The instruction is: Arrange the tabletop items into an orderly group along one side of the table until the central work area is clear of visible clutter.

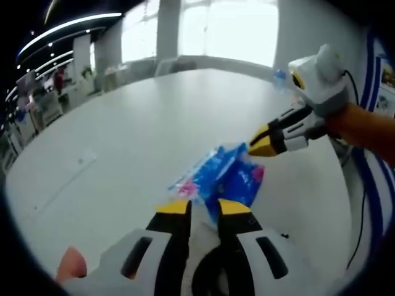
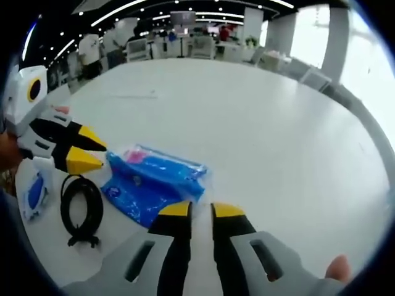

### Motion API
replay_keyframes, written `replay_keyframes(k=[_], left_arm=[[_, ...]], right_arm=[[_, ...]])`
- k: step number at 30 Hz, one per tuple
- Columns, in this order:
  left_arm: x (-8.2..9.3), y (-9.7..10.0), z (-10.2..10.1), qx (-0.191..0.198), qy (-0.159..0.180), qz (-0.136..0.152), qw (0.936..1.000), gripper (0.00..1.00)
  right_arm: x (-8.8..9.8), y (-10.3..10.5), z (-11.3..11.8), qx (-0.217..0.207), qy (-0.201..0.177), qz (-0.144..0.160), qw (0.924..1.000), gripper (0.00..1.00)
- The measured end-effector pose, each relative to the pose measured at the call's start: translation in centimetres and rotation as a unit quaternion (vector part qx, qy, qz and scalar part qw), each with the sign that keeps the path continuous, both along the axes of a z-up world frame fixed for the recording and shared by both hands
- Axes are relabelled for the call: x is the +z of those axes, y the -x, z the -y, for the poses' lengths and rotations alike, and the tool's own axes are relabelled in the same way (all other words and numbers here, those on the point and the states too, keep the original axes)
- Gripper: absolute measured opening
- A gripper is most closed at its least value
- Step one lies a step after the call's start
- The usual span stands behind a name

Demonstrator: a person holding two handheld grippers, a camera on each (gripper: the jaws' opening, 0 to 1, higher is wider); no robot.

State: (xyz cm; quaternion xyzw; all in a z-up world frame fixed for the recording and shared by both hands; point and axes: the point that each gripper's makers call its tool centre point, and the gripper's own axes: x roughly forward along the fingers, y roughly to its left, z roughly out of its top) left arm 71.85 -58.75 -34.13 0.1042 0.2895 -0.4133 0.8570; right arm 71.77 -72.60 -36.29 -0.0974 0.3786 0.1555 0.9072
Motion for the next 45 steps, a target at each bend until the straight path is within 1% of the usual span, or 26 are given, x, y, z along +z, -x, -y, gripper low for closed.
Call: replay_keyframes(k=[5,8,12,14,15,16,18,23,26,30,33,36,41,45], left_arm=[[1.4,0.0,-0.3,-0.002,0.011,0.014,0.9998,0.20],[1.8,0.1,-0.5,-0.002,0.010,0.019,0.9998,0.23],[2.3,0.4,-0.7,-0.003,0.010,0.022,0.9997,0.24],[2.6,0.5,-0.8,-0.002,0.012,0.023,0.9997,0.26],[2.7,0.6,-0.9,-0.002,0.012,0.024,0.9996,0.26],[2.9,0.6,-1.0,-0.002,0.012,0.025,0.9996,0.26],[3.3,0.8,-1.1,-0.002,0.013,0.027,0.9996,0.27],[3.9,1.4,-1.4,-0.004,0.016,0.027,0.9995,0.29],[4.3,1.9,-1.6,-0.005,0.016,0.029,0.9994,0.31],[4.6,2.5,-1.9,-0.008,0.018,0.028,0.9994,0.34],[5.2,3.3,-2.0,-0.013,0.023,0.029,0.9992,0.36],[5.9,4.3,-2.0,-0.023,0.026,0.031,0.9989,0.39],[7.2,6.1,-2.6,-0.036,0.038,0.039,0.9979,0.42],[7.9,7.4,-3.1,-0.043,0.044,0.042,0.9972,0.46]], right_arm=[[0.9,0.3,0.6,-0.013,-0.001,0.013,0.9998,0.17],[1.4,0.4,0.9,-0.018,0.001,0.021,0.9996,0.23],[2.4,0.6,0.8,-0.023,-0.007,0.034,0.9991,0.34],[2.8,0.8,0.4,-0.019,-0.014,0.041,0.9989,0.40],[2.9,0.9,0.3,-0.018,-0.017,0.042,0.9988,0.45],[3.0,1.0,0.1,-0.017,-0.020,0.041,0.9988,0.48],[3.2,1.4,-0.2,-0.013,-0.022,0.041,0.9988,0.50],[3.6,2.4,-1.8,0.005,-0.054,0.046,0.9975,0.60],[3.9,3.2,-2.6,0.023,-0.059,0.051,0.9967,0.64],[4.6,4.0,-3.3,0.033,-0.067,0.054,0.9957,0.69],[5.3,4.6,-3.8,0.039,-0.073,0.060,0.9947,0.69],[6.1,5.1,-4.4,0.044,-0.076,0.067,0.9939,0.70],[7.5,6.1,-5.3,0.054,-0.075,0.077,0.9927,0.71],[8.4,6.8,-6.3,0.065,-0.072,0.083,0.9918,0.72]])
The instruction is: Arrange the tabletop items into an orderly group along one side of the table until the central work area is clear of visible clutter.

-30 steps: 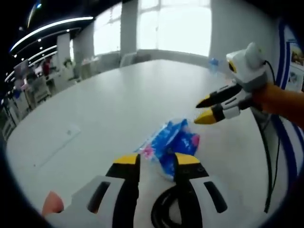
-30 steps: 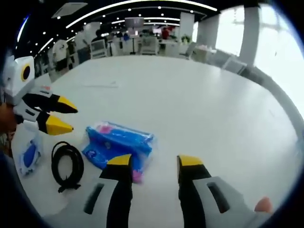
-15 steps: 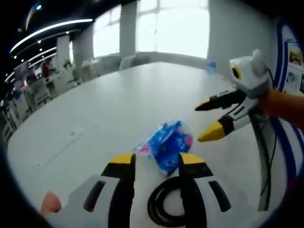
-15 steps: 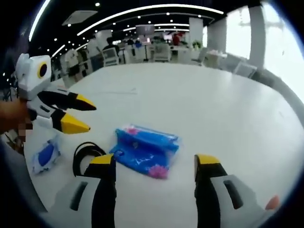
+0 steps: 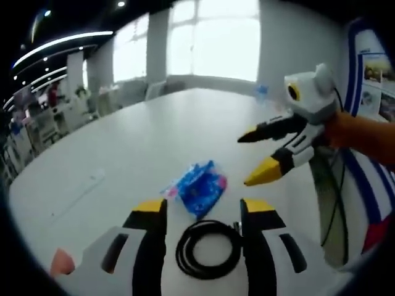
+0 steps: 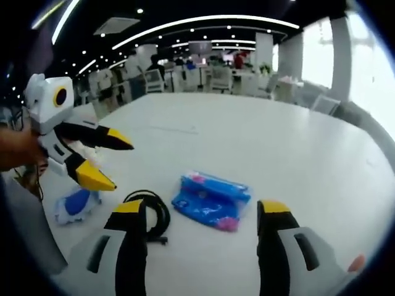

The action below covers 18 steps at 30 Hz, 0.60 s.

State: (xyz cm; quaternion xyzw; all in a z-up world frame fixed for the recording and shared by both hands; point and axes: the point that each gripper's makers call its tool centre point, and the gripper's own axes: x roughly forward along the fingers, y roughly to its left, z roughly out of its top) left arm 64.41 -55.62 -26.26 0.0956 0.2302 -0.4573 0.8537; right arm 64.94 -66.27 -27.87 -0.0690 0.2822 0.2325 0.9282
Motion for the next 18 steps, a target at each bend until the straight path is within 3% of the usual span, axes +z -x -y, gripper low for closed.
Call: replay_keyframes(k=[9,18], left_arm=[[1.7,2.7,-1.9,-0.007,0.013,0.008,0.9999,0.51],[2.2,5.5,-4.6,-0.002,0.016,0.011,0.9998,0.60]], right_arm=[[1.7,2.2,-2.9,0.027,0.009,0.009,0.9995,0.73],[2.9,4.5,-6.5,0.064,0.013,0.019,0.9977,0.75]])
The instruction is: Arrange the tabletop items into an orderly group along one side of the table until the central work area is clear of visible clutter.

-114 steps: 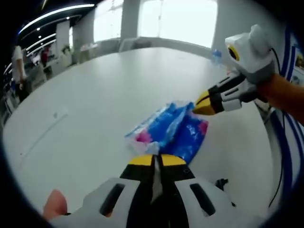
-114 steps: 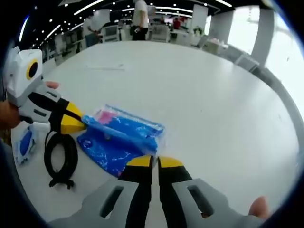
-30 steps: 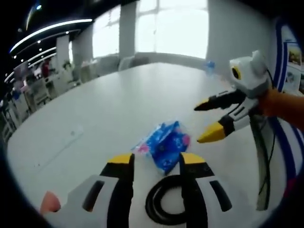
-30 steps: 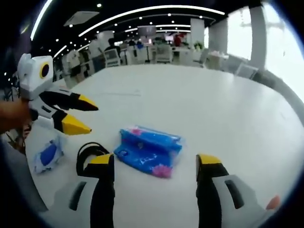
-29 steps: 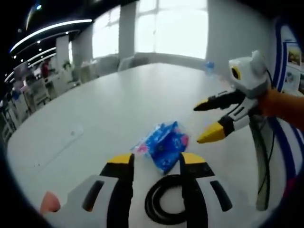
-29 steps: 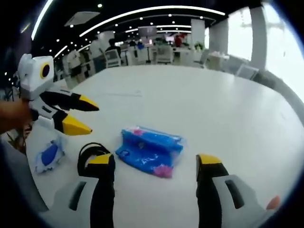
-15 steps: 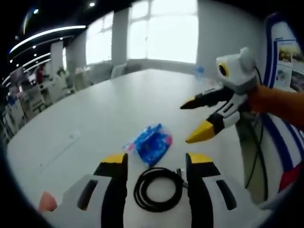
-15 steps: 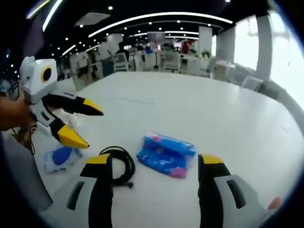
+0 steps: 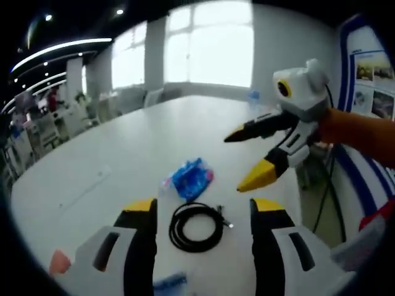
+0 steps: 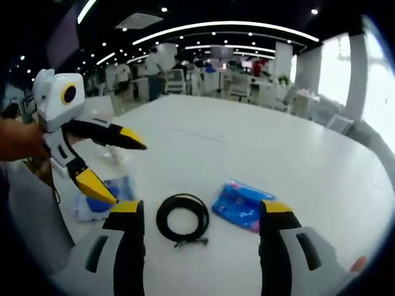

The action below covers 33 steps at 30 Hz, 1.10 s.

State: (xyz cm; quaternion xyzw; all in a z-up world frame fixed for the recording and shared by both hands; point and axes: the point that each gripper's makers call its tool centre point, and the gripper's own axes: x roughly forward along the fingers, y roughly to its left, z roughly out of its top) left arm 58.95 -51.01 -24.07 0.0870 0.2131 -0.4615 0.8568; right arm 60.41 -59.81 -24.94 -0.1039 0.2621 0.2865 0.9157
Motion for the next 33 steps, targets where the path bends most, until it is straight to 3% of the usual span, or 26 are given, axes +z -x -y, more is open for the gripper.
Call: replay_keyframes(k=[15,21,24,33], left_arm=[[1.1,4.8,-6.0,0.012,0.005,0.014,0.9998,0.65],[1.0,6.8,-10.4,0.031,0.001,0.017,0.9994,0.64],[0.7,7.4,-13.2,0.056,0.002,0.014,0.9983,0.64],[-0.6,9.6,-18.8,0.120,0.014,-0.003,0.9927,0.64]], right_arm=[[0.7,4.2,-5.4,0.046,0.004,0.005,0.9989,0.76],[-0.2,5.8,-8.2,0.075,0.011,0.000,0.9971,0.76],[-0.8,6.4,-9.9,0.094,0.013,-0.006,0.9954,0.76],[-2.0,6.9,-14.3,0.145,0.018,-0.018,0.9892,0.76]])
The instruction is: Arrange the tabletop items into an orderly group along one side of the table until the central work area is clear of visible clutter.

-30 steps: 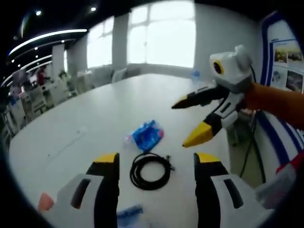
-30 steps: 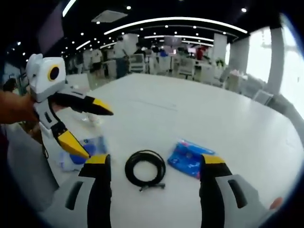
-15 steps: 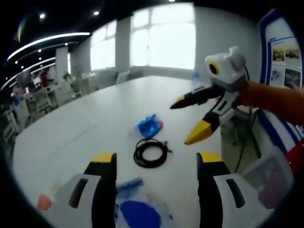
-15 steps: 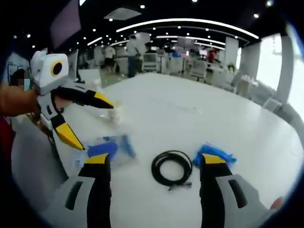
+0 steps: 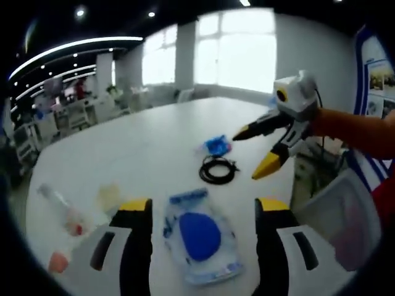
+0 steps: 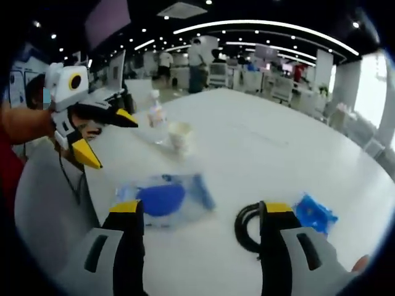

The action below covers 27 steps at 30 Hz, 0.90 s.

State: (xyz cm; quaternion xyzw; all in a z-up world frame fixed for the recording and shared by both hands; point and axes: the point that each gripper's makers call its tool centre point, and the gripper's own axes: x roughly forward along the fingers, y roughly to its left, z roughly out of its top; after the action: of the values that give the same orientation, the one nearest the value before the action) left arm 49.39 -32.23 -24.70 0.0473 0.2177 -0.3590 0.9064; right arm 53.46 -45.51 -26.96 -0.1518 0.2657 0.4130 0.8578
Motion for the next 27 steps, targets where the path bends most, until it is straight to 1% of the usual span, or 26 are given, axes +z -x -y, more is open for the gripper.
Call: replay_keyframes(k=[3,6,7,8,14,15,19,20,24,26,27], left_arm=[[-0.3,0.7,-1.3,0.021,0.009,-0.006,0.9997,0.64],[-0.8,1.6,-2.1,0.037,0.016,-0.012,0.9991,0.64],[-0.8,1.8,-2.2,0.039,0.017,-0.012,0.9990,0.64],[-1.1,2.1,-2.6,0.051,0.020,-0.015,0.9984,0.64],[-1.8,3.3,-3.8,0.085,0.028,-0.030,0.9955,0.63],[-2.1,3.6,-4.0,0.093,0.028,-0.036,0.9946,0.64],[-3.0,4.6,-4.3,0.119,0.032,-0.063,0.9905,0.63],[-3.2,4.8,-4.1,0.121,0.030,-0.063,0.9902,0.63],[-4.1,5.4,-3.7,0.137,0.024,-0.081,0.9869,0.61],[-4.8,5.6,-3.6,0.154,0.015,-0.097,0.9832,0.61],[-5.0,5.5,-3.4,0.160,0.015,-0.099,0.9820,0.61]], right_arm=[[-0.3,0.1,-1.3,0.017,0.002,-0.002,0.9998,0.75],[-0.6,0.0,-2.5,0.034,0.002,-0.006,0.9994,0.75],[-0.6,0.0,-2.6,0.037,0.003,-0.007,0.9993,0.75],[-0.8,0.1,-3.0,0.045,0.005,-0.007,0.9989,0.75],[-1.5,-0.4,-4.5,0.076,0.007,-0.016,0.9969,0.75],[-1.6,-0.5,-4.7,0.081,0.006,-0.017,0.9966,0.75],[-2.4,-0.9,-5.5,0.104,0.009,-0.026,0.9943,0.75],[-2.5,-1.0,-5.6,0.108,0.010,-0.027,0.9938,0.75],[-3.1,-1.6,-6.2,0.126,0.010,-0.033,0.9914,0.74],[-3.4,-1.9,-6.2,0.131,0.012,-0.037,0.9906,0.74],[-3.6,-2.0,-6.2,0.133,0.013,-0.038,0.9903,0.74]])
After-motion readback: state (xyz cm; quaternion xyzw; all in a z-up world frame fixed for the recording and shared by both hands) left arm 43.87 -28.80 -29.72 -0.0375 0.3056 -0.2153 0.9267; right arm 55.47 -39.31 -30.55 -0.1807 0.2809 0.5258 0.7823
